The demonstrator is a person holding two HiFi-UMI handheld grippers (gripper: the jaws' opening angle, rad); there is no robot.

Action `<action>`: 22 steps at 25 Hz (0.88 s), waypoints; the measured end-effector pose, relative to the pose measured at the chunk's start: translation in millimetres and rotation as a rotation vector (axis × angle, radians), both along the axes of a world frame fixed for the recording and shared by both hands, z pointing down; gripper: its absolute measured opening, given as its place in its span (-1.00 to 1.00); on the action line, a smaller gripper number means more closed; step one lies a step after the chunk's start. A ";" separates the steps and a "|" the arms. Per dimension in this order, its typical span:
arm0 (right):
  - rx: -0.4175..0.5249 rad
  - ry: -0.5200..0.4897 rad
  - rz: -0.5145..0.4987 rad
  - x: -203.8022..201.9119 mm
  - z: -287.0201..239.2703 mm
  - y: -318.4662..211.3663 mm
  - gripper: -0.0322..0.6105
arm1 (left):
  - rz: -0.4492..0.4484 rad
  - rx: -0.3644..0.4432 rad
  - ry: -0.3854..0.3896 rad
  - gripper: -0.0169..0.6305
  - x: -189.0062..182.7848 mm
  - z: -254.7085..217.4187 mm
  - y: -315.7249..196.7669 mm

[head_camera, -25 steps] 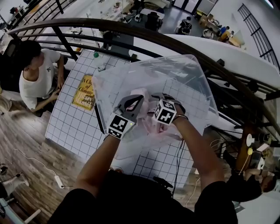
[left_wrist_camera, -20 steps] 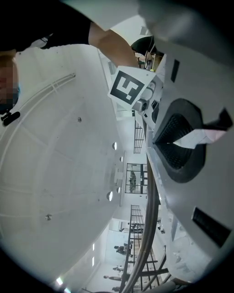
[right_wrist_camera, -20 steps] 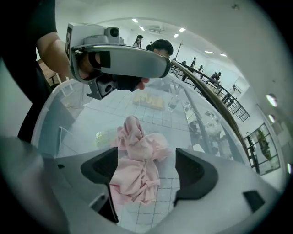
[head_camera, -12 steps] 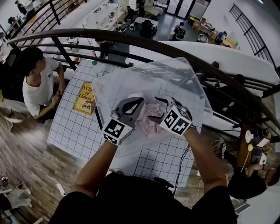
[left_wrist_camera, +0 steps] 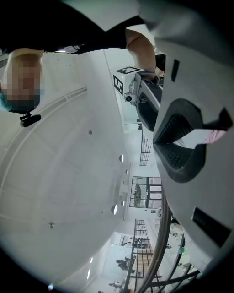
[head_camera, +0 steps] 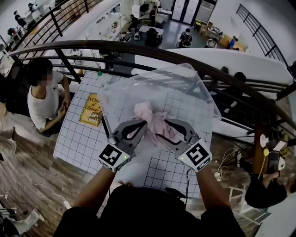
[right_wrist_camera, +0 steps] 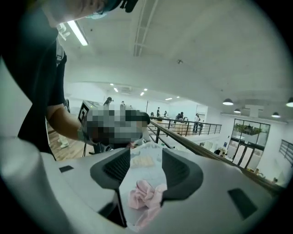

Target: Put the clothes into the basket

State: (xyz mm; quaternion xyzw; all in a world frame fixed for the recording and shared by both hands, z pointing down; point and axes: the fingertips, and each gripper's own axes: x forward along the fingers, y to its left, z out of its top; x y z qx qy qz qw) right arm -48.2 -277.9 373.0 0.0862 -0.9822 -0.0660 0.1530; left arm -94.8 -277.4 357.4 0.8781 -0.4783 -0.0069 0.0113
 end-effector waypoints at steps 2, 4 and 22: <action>-0.032 -0.074 0.024 6.0 -11.3 12.8 -0.32 | 0.019 -0.012 -0.005 -0.94 6.1 0.2 15.1; -0.072 -0.158 0.054 13.2 -19.4 21.9 -0.47 | 0.032 -0.017 -0.001 -0.94 11.1 1.2 29.5; -0.121 -0.343 0.149 22.0 -28.4 98.4 -0.85 | 0.042 -0.017 0.052 -0.94 27.5 3.0 104.0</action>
